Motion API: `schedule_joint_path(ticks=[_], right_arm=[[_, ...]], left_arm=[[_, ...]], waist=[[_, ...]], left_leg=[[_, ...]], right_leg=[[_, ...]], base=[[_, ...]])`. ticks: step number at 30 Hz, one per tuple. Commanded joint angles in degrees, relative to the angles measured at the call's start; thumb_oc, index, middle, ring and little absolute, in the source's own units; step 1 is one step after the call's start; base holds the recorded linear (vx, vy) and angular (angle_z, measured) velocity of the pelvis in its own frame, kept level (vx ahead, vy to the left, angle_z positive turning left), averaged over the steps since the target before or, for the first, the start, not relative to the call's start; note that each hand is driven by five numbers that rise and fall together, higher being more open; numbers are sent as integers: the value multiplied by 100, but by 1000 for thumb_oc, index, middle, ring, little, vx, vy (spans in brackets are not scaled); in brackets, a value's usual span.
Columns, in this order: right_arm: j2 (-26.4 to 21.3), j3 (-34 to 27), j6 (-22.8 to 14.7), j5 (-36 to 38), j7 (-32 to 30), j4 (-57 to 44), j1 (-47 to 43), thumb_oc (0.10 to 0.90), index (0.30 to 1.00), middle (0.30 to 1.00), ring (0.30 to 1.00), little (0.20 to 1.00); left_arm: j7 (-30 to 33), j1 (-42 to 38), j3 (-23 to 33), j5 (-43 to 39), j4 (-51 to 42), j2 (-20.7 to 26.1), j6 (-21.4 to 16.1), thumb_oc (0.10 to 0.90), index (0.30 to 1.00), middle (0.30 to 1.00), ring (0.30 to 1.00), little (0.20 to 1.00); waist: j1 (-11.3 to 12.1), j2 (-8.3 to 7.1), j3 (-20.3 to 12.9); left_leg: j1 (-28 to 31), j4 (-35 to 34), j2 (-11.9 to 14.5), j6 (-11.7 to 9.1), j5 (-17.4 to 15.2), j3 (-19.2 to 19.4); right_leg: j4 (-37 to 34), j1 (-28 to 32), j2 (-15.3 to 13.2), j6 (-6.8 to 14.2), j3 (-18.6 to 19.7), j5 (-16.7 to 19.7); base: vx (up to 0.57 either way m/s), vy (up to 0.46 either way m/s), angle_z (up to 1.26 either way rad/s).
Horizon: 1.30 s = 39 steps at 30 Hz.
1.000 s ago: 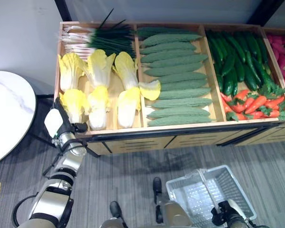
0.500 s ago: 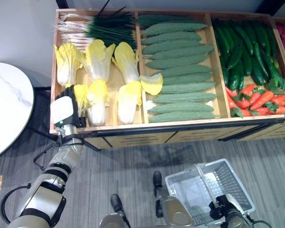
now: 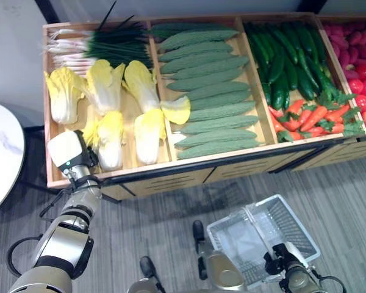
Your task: Get the vegetables into the basket
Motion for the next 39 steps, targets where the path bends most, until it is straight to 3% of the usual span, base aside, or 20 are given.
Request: schedule_joint_path(ticks=[1, 3, 8, 10, 15, 17, 19, 21, 24, 27, 28, 29, 31, 36, 39], right_arm=[[-234, 173, 69, -37, -191, 218, -16, 400, 300, 300, 300, 300], [-235, 164, 84, -49, -184, 215, -7, 400, 300, 300, 300, 300], [-223, 111, 110, -60, -204, 180, 113, 400, 300, 300, 300, 300], [-213, 15, 122, -55, -208, 186, 210, 400, 300, 300, 300, 300], [-176, -158, 129, -35, -149, 179, 349, 400, 300, 300, 300, 300], [-170, -184, 130, -54, -101, 166, 394, 400, 300, 300, 300, 300], [-177, -193, 122, -56, -87, 169, 404, 400, 300, 300, 300, 300], [-178, -234, 115, -41, -43, 163, 422, 400, 300, 300, 300, 300], [-208, -305, 120, 8, 20, 175, 449, 400, 300, 300, 300, 300], [-251, -372, 134, 18, 104, 166, 466, 400, 300, 300, 300, 300], [-272, -401, 133, 9, 160, 132, 477, 400, 300, 300, 300, 300], [-273, -400, 133, 8, 161, 129, 483, 400, 300, 300, 300, 300], [-296, -498, 128, -9, 275, 156, 517, 400, 300, 300, 300, 300], [-297, -637, 120, 13, 320, 221, 525, 400, 300, 300, 300, 300], [-345, -796, 124, 101, 348, 170, 546, 400, 300, 300, 300, 300]], left_arm=[[-349, 940, 633, -1654, 879, -455, 44, 400, 300, 300, 300, 300], [-310, 960, 712, -1781, 858, -459, -22, 400, 300, 300, 300, 300], [160, 858, 823, -2016, -399, -440, -367, 400, 300, 300, 300, 300], [457, 925, 884, -1744, -1911, -286, -457, 400, 300, 300, 300, 300], [626, 1021, 1316, -1353, -4023, -70, -681, 400, 300, 300, 300, 300], [585, 976, 1654, -1349, -5158, -143, -933, 400, 300, 300, 300, 300], [510, 1013, 1722, -1389, -5362, -173, -995, 400, 300, 300, 300, 300], [265, 1107, 1772, -1554, -5925, -246, -1184, 400, 300, 300, 300, 300], [-426, 1464, 1720, -2451, -6490, -302, -1739, 400, 300, 300, 300, 300], [-1330, 1845, 1603, -3691, -6834, -355, -2314, 400, 300, 300, 300, 300], [-1875, 2080, 1490, -4523, -6840, -452, -2445, 400, 300, 300, 300, 300], [-1897, 2086, 1495, -4545, -6835, -448, -2450, 400, 300, 300, 300, 300], [-2812, 2616, 1239, -5375, -6936, -478, -2372, 400, 300, 300, 300, 300], [-3363, 2954, 1029, -5659, -7173, -389, -2269, 400, 300, 300, 300, 300], [-3717, 2861, 725, -5768, -7075, -238, -2216, 400, 300, 300, 300, 300]], waist=[[171, -252, -186], [170, -249, -200], [208, -244, -252], [248, -226, -258], [298, -226, -337], [330, -235, -423], [324, -233, -443], [353, -230, -491], [379, -202, -529], [395, -188, -551], [390, -180, -561], [391, -180, -564], [386, -164, -580], [398, -159, -546], [366, -212, -386]], left_leg=[[-50, 1, 345, -262, 135, -490], [-38, 1, 346, -264, 133, -485], [-5, 1, 333, -270, 116, -537], [4, 1, 325, -260, 99, -601], [0, 1, 292, -240, 54, -713], [-28, 1, 262, -229, 30, -770], [-32, 1, 258, -224, 29, -793], [-40, 1, 245, -214, 27, -826], [-40, 1, 210, -195, 30, -875], [-27, 1, 193, -190, 38, -885], [-4, 1, 178, -183, 36, -881], [-2, 1, 178, -183, 35, -880], [55, 1, 150, -159, 18, -867], [125, 126, 91, -104, -66, -814], [-191, 811, -42, -7, -356, -794]], right_leg=[[415, -213, -500, 676, 188, -237], [412, -194, -499, 676, 183, -243], [385, -88, -522, 692, 124, -269], [374, -25, -542, 706, 51, -285], [332, 100, -596, 754, -57, -298], [289, 154, -632, 771, -117, -292], [275, 170, -644, 776, -136, -287], [264, 209, -673, 780, -175, -284], [224, 281, -708, 787, -213, -263], [215, 312, -731, 790, -235, -250], [212, 334, -740, 788, -230, -243], [210, 336, -740, 788, -229, -243], [201, 385, -761, 780, -210, -244], [249, 415, -810, 793, -162, -279], [594, 263, -953, 843, -36, -312]], base=[[18, 7, -9], [5, 2, -10], [1, -9, 6], [2, -7, 19], [7, 5, 19], [-11, 22, 21], [0, 15, 16], [5, 22, 15], [0, 19, 7], [1, 21, 5], [0, 0, 0], [0, 0, 0], [17, 19, 0], [4, 27, -1], [-61, 114, -7]])
